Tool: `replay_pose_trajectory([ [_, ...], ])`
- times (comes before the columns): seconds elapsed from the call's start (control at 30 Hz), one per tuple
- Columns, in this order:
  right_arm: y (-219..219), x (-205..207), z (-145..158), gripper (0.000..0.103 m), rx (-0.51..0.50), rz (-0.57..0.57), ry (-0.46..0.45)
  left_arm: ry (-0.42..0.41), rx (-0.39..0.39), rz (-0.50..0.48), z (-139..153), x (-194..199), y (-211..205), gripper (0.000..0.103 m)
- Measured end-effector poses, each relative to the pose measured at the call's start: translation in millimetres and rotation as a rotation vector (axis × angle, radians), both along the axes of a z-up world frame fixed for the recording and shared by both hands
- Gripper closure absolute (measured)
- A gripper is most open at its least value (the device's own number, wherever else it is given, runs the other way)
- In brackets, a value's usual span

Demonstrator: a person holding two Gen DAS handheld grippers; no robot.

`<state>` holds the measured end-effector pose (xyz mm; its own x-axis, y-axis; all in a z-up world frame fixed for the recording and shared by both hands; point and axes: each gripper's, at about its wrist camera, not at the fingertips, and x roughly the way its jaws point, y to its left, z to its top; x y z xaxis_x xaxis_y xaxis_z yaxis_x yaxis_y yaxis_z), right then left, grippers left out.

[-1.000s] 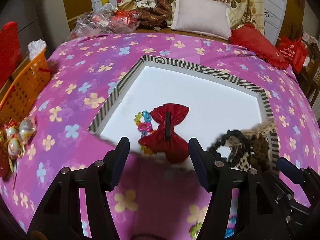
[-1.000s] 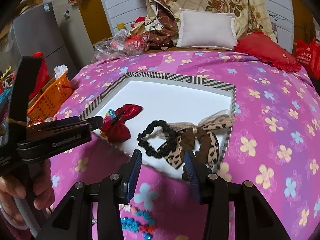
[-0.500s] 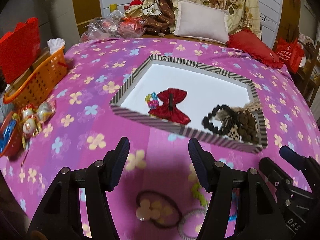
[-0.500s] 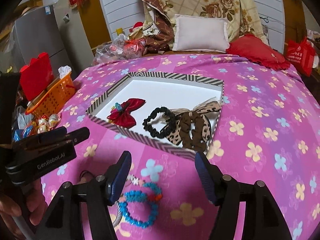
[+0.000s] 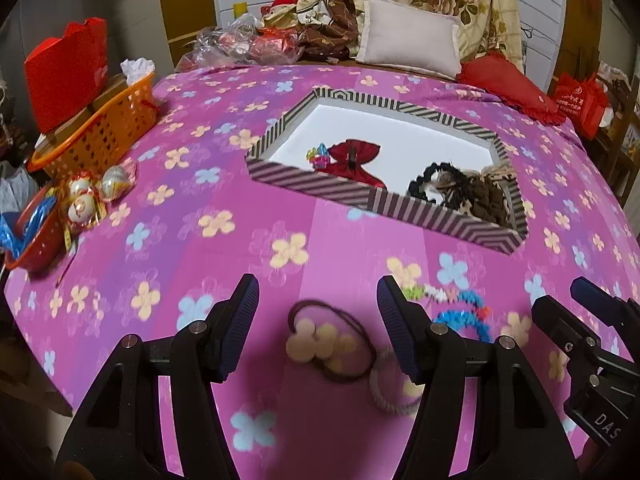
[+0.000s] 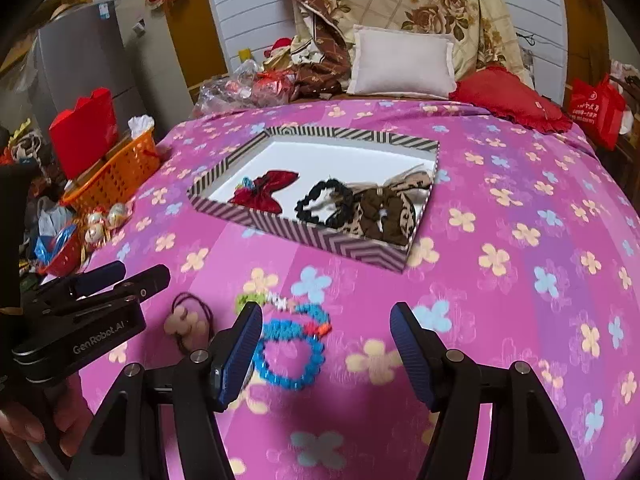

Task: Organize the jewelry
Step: 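Withdraw both tools from the tray toward the loose jewelry on the bedspread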

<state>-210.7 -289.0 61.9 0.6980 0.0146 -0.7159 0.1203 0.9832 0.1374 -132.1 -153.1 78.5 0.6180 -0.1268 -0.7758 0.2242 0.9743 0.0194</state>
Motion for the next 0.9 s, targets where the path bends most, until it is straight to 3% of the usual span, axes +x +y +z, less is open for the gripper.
replay_pose_trajectory([
  [0.9,12.3,-24.3,-27.6,0.039,-0.022,0.037,0.075,0.082,-0.006,0.008,-25.7,-26.7,23.4,0.042],
])
